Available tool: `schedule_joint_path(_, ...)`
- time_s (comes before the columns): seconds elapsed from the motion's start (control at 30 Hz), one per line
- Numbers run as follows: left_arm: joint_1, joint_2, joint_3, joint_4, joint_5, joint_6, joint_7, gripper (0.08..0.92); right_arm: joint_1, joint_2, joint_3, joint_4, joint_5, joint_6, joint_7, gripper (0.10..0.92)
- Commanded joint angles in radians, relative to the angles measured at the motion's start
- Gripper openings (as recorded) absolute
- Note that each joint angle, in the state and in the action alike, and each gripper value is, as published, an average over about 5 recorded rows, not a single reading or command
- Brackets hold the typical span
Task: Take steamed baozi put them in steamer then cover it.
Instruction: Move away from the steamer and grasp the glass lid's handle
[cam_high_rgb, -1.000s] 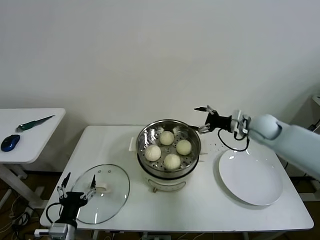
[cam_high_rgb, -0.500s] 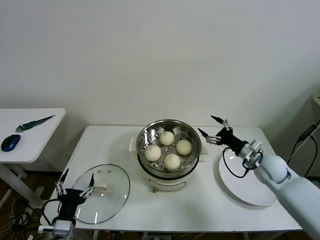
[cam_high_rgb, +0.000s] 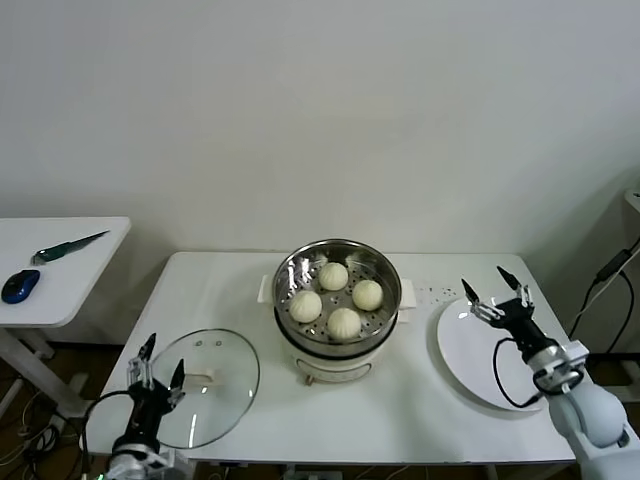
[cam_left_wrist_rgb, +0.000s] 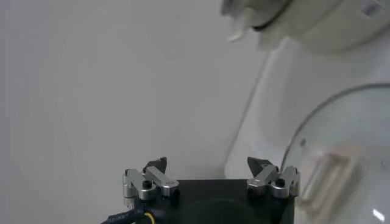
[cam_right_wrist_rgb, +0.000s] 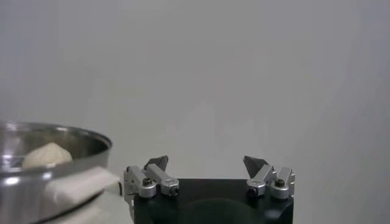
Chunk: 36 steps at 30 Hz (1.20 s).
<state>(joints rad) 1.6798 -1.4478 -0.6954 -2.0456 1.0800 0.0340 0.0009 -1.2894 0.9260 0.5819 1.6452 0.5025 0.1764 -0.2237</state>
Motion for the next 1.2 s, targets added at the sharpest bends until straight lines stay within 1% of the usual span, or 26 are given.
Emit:
schedule_joint_path(0.03, 0.073, -0.036, 0.078, 0.082, 0.42, 0.041, -0.12, 0.823, -0.162, 0.103, 0.116, -0.009, -0.075, 0.007, 0.008, 0.823)
schedule_joint_path(0.2, 0.052, -0.022, 0.095, 0.153, 0.438, 0.026, -0.191, 0.823, -0.147, 0.102, 0.106, -0.016, -0.083, 0.006, 0.006, 0.823)
schedule_joint_path(0.37, -0.007, -0.011, 0.102, 0.237, 0.467, 0.019, -0.223, 0.823, -0.138, 0.102, 0.096, -0.018, -0.096, 0.005, 0.005, 0.823)
schedule_joint_path(0.83, -0.166, 0.01, 0.093, 0.381, 0.462, 0.021, -0.214, 0.823, -0.151, 0.113, 0.103, -0.02, -0.126, 0.01, -0.02, 0.823)
schedule_joint_path(1.2, -0.226, 0.021, 0.097, 0.415, 0.441, 0.024, -0.222, 0.823, -0.148, 0.123, 0.106, -0.031, -0.15, 0.016, -0.032, 0.823)
